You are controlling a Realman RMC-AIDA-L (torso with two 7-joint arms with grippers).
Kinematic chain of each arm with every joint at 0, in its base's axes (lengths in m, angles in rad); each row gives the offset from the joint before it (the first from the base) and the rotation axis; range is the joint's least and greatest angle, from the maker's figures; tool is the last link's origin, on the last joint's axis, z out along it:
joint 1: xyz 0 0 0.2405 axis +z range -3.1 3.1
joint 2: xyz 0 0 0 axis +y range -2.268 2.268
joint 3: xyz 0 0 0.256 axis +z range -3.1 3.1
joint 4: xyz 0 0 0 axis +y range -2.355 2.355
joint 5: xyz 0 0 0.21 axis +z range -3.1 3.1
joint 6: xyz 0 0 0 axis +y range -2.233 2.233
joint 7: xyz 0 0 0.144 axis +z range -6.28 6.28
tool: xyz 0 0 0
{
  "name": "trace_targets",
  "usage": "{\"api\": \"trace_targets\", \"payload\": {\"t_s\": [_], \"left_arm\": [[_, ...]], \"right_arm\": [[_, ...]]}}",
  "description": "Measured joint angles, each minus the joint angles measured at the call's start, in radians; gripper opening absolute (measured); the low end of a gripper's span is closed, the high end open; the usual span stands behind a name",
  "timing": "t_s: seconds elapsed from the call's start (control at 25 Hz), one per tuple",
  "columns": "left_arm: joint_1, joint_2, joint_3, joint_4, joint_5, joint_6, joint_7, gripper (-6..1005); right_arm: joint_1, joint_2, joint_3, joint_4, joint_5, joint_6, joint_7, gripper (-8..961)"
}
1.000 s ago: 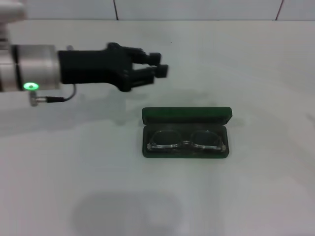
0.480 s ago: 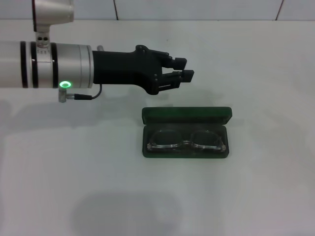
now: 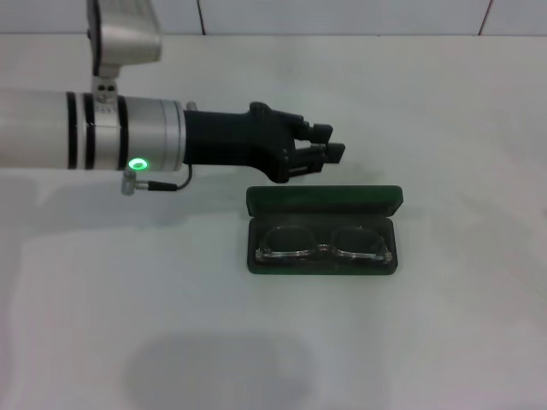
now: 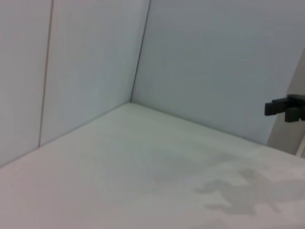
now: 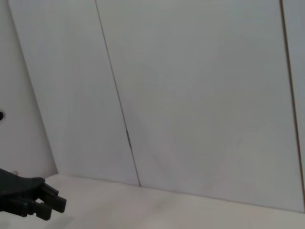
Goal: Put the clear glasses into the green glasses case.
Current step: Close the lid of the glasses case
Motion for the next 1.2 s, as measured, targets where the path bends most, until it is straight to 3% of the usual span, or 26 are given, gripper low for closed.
{"api": "trace_targets", "payload": {"t_s": [0.44,1.2], "left_arm": [[-0.014,-0.005,0.055,-0.070,-0.036,-0.039,0.022,289],[-0.011,-0.008,0.070,-0.114,-0.087,-0.056,0.064,216]], "right_arm": [[0.011,0.000,-0.001,0.039,-0.020,0.005,-0.020,445],[0.020,0.000,-0.001,0.071,-0.031,0.005,-0.041,454]]}}
